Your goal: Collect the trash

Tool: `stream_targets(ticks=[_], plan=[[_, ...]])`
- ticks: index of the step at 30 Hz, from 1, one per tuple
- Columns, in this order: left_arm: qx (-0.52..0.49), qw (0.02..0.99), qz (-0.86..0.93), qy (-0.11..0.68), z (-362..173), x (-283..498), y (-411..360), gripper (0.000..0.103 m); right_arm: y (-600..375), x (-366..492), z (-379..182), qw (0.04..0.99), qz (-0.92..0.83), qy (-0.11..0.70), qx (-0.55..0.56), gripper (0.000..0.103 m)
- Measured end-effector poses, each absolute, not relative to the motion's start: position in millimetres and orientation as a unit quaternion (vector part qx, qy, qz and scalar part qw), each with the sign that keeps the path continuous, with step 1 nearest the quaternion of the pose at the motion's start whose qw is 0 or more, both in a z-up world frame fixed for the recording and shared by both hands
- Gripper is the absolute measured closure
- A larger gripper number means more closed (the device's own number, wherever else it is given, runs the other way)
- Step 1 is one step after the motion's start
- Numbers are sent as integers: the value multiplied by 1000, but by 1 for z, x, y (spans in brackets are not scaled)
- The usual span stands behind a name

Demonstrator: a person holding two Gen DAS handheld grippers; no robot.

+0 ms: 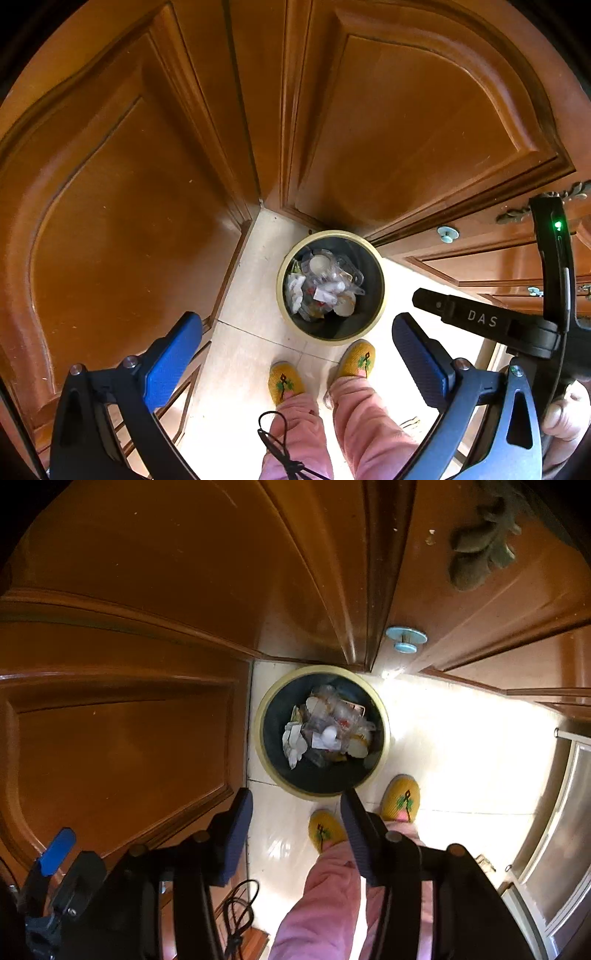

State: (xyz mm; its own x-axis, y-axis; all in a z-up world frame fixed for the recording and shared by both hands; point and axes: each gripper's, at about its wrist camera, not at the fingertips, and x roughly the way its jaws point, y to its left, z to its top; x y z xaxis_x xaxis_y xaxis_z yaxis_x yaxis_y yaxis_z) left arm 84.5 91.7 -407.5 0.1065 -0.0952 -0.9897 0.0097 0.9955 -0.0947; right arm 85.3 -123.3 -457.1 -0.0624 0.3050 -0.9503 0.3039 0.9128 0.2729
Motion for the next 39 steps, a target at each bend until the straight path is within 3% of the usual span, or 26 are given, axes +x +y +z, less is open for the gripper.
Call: stream_targets(ticks=[9, 21, 29, 39], plan=[[-22, 741, -52, 669, -408, 84, 81, 1, -127, 70, -452, 656, 1, 723, 217, 53], [-1, 736, -81, 672, -369, 65, 64, 1, -128, 43, -404, 672, 11, 707, 218, 53], [7, 742, -94, 663, -311, 50, 62, 1, -130, 23, -323, 702, 25, 678, 216, 53], [18, 820, -83, 566, -167, 53, 68, 1, -146, 16, -165, 803, 34, 559, 205, 48]])
